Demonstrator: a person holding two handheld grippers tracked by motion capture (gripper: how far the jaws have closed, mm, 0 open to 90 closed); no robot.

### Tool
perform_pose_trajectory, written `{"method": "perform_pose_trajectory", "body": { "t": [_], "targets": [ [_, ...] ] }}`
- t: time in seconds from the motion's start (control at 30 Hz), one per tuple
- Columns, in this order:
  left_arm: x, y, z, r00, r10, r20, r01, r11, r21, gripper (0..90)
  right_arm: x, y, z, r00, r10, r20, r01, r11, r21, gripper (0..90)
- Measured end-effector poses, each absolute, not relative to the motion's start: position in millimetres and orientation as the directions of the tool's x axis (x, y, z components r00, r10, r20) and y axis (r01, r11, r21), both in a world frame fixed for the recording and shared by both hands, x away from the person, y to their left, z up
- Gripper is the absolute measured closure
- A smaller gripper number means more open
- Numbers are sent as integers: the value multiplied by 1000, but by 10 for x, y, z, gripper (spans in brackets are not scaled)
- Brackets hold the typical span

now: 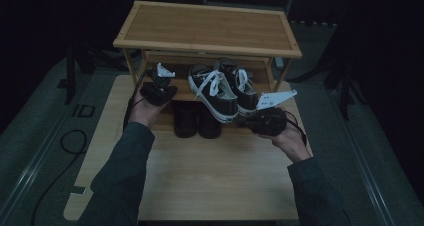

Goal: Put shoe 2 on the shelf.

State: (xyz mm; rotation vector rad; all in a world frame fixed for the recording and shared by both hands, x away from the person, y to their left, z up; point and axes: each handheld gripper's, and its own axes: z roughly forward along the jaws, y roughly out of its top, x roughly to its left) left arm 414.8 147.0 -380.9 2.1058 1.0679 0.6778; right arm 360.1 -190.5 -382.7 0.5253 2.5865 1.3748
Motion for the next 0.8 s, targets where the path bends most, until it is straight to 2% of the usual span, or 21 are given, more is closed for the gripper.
{"method": "perform_pose_trajectory", "body": {
  "t": [0.3,0.47,0.8],
  "targets": [
    [4224,1472,-3853,519,842,146,487,-432,759,899,3600,-1886,-3819,-929,370,20,221,512,830,900],
    [4266,1469,-3888,505,856,115,495,-397,773,899,3589,-1829,-3811,-934,357,16,212,516,830,900],
    [4259,1477,-3893,509,851,128,491,-410,769,900,3587,-1648,-3824,-949,315,26,192,512,837,900]
  ]
}}
